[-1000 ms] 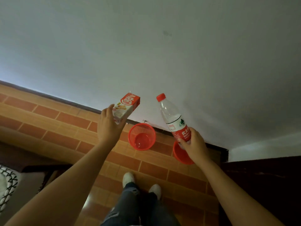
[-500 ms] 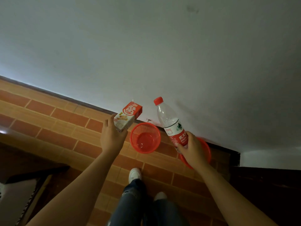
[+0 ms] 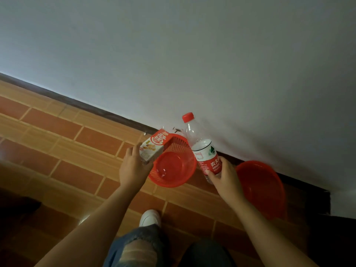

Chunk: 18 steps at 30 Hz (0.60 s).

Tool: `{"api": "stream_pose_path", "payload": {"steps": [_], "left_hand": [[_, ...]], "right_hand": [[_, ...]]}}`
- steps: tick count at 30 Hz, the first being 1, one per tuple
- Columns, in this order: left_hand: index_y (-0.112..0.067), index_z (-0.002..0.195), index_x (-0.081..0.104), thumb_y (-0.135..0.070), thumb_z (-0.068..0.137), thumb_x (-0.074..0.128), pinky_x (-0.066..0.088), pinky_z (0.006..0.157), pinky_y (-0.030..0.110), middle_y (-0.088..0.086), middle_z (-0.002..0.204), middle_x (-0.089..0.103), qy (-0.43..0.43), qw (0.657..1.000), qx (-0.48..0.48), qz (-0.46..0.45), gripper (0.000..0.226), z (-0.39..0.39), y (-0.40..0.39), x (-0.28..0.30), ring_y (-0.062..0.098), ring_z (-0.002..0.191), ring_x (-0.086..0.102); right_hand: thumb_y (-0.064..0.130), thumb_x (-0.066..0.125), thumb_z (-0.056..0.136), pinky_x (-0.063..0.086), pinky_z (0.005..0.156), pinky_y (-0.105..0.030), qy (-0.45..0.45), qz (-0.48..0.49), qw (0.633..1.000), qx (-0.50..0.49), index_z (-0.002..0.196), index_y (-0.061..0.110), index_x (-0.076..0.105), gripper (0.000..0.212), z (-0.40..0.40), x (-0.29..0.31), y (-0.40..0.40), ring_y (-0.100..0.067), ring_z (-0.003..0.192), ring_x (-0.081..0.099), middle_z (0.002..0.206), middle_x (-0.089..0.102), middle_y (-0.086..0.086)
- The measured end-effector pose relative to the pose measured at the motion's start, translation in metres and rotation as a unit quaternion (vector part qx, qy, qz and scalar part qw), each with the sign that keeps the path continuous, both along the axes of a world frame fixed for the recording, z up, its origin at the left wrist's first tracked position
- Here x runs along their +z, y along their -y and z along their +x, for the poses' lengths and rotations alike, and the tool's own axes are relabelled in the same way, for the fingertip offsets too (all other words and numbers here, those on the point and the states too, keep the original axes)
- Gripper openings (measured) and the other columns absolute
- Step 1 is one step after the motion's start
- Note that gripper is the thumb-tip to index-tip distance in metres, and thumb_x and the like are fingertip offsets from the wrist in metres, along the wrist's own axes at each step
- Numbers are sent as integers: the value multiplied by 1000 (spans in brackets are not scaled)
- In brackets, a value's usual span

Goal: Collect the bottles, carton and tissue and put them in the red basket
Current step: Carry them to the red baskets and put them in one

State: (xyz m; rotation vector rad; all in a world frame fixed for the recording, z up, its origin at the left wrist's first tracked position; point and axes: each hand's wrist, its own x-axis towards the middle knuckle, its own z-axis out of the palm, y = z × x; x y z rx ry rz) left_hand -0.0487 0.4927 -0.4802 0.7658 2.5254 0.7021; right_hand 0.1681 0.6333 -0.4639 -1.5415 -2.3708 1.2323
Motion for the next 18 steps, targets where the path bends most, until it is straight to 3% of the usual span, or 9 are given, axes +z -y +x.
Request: {"api": "stream_pose_path", "payload": {"steps": [2,5,7,11,18], "left_hand": [[-17,135,39,-39,79,68,55,66,37,7,125,52,-8,999,-30,-14,67,-1,-3,-36,24,104,57],[-17,136,38,-45,80,64,55,72,38,6,123,52,-19,997,-73,-34,68,-4,-11,-81,24,107,56],[-17,137,39,-45,81,63,54,80,39,7,127,52,-26,993,-110,-45,67,-7,-19,-107,24,112,54],[-20,139,36,-43,81,63,52,91,37,2,136,48,-33,981,-175,-82,68,-9,-38,-146,21,122,49],[-19,142,32,-39,79,65,51,92,39,6,139,43,-36,949,-256,-183,74,-6,-68,-180,25,126,45]], "right_hand": [[22,63,84,39,70,-7,-9,9,1000,5,135,8,36,59,-5,-35,-3,-1,85,47,127,53,-8],[29,65,81,51,85,-29,-12,39,999,10,133,13,39,60,-13,-80,-8,-10,97,54,126,54,-6],[32,65,80,50,91,-36,-9,64,998,13,133,14,40,61,-15,-104,-13,-16,109,54,127,54,-5],[34,64,80,47,90,-29,-15,92,996,18,133,17,40,61,-17,-136,-19,-16,114,52,127,53,-3],[38,62,81,45,88,-28,4,113,993,24,134,17,38,62,-13,-161,-22,-17,114,51,128,52,-2]]}}
